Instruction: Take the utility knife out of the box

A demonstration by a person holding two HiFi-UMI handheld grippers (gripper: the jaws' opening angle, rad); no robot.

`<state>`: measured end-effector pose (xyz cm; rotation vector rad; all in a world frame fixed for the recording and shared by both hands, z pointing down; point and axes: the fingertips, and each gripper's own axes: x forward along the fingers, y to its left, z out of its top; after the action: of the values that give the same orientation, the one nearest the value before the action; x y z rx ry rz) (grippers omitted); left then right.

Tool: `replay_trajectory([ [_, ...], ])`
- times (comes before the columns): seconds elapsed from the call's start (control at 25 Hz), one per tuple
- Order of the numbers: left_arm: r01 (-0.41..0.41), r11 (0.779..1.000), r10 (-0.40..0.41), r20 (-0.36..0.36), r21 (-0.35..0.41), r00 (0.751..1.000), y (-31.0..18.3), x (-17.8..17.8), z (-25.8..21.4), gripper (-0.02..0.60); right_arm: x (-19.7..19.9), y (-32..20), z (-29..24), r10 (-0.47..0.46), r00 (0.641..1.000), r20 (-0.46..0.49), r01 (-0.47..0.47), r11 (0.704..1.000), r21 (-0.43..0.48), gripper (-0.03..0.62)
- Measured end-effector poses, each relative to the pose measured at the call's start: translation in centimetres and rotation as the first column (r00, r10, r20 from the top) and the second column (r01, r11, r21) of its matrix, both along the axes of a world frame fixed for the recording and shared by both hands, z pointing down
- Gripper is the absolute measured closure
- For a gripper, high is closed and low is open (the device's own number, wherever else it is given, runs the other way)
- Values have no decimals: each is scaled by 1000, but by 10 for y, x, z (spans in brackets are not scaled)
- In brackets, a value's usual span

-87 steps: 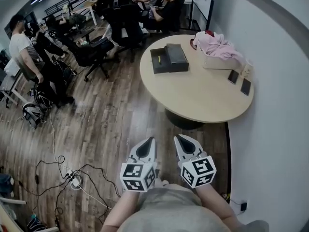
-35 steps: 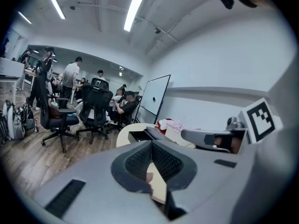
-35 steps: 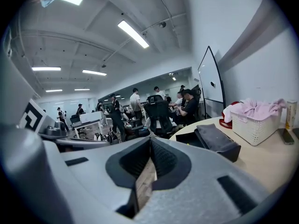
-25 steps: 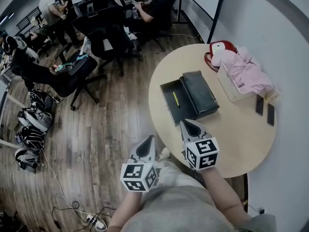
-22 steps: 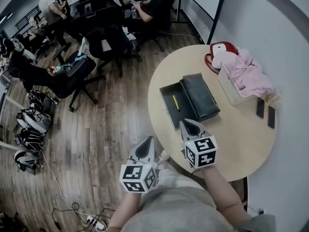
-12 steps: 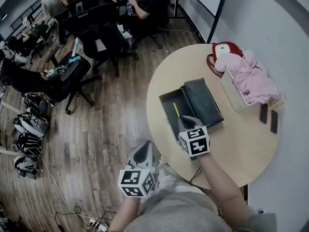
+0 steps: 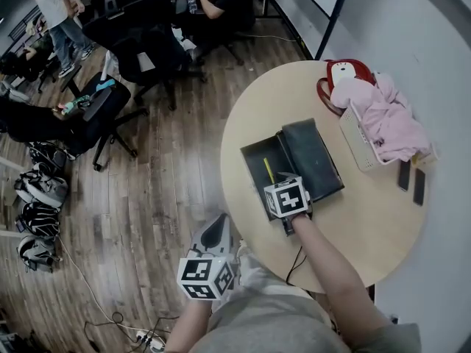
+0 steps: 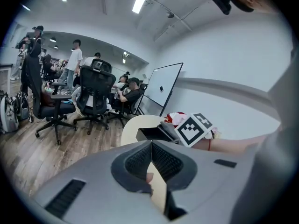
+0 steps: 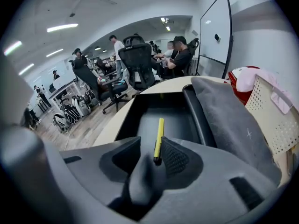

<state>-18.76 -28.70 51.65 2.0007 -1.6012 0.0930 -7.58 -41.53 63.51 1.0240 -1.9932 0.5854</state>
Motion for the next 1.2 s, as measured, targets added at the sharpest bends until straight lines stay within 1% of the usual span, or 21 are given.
replay_trajectory([
  [0.28, -1, 1000, 1, -15, -11, 1000, -5, 1, 8, 577, 1, -4, 25, -1, 991, -137, -10, 997, -77, 490],
  [0.32, 0, 1000, 0, -16, -12, 1000, -6, 1, 8, 577, 0, -5, 27, -7, 989, -145, -5, 996, -88, 503],
  [0.48, 8, 1000, -8, -19, -17, 1000, -6, -1, 10, 577, -1, -6, 30, -12, 989, -151, -6, 994, -113, 512],
  [0.6, 13, 1000, -13, -23, -19, 1000, -6, -1, 11, 577, -1, -6, 30, -12, 988, -153, -5, 994, -113, 526],
  [0.68, 14, 1000, -14, -23, -17, 1000, -7, 0, 10, 578, 2, -7, 30, -8, 988, -157, -9, 994, -110, 547],
  [0.76, 13, 1000, -14, -20, -13, 1000, -7, 3, 8, 577, 4, -8, 30, -9, 989, -149, -7, 994, -107, 551],
  [0.84, 13, 1000, -13, -20, -9, 1000, -7, 4, 6, 578, 4, -8, 27, -12, 990, -144, -1, 996, -90, 551],
  [0.96, 13, 1000, -13, -19, 0, 1000, -3, 5, 2, 577, 5, -6, 18, -16, 991, -136, 11, 999, -40, 551],
  [1.2, 6, 1000, -6, -8, 18, 1000, 10, 11, -8, 578, 4, 0, -17, -21, 998, -54, 27, 994, 104, 551],
])
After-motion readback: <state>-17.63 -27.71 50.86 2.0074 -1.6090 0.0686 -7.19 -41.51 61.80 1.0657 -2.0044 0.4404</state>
